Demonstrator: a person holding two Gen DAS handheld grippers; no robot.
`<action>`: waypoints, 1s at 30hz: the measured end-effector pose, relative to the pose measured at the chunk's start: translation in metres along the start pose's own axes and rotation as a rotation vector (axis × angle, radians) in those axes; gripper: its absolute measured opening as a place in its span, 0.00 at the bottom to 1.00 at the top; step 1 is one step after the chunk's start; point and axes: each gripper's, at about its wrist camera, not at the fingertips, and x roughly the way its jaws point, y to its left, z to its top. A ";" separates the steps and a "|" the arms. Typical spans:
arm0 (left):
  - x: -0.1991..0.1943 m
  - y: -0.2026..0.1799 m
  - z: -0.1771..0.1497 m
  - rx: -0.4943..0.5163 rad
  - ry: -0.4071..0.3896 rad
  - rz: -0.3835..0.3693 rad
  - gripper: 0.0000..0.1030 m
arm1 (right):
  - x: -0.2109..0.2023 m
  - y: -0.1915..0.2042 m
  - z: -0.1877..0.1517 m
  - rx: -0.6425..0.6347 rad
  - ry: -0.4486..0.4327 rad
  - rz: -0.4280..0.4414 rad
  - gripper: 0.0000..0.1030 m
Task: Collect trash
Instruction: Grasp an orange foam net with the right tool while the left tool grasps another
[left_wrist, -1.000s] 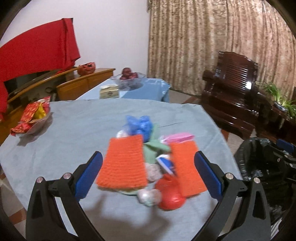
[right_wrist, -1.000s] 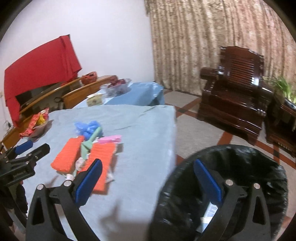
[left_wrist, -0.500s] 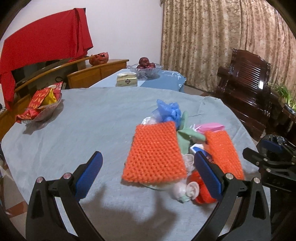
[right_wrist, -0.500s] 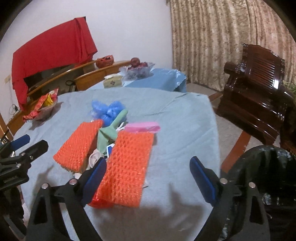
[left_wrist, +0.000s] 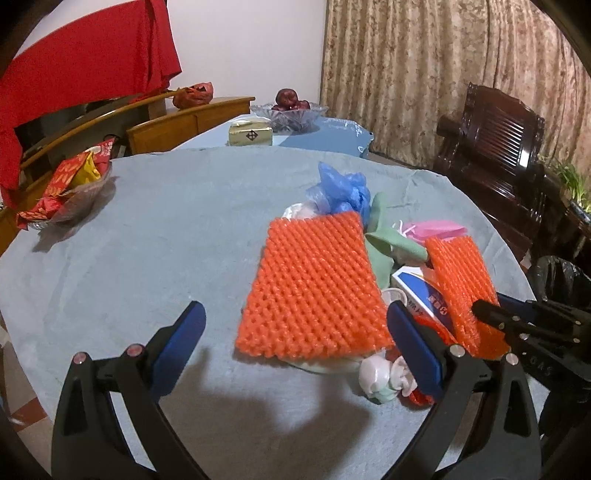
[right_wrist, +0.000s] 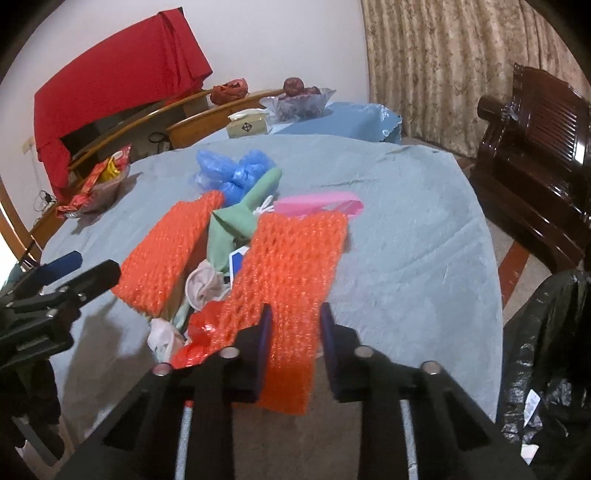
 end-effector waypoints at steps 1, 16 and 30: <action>0.002 -0.002 0.000 0.001 0.005 -0.004 0.88 | -0.002 -0.002 0.001 0.004 -0.004 0.003 0.13; 0.040 -0.025 0.002 0.023 0.103 -0.085 0.24 | -0.020 -0.015 0.010 0.026 -0.045 0.012 0.11; 0.015 -0.022 0.004 -0.011 0.071 -0.117 0.09 | -0.041 -0.012 0.012 0.007 -0.081 0.023 0.11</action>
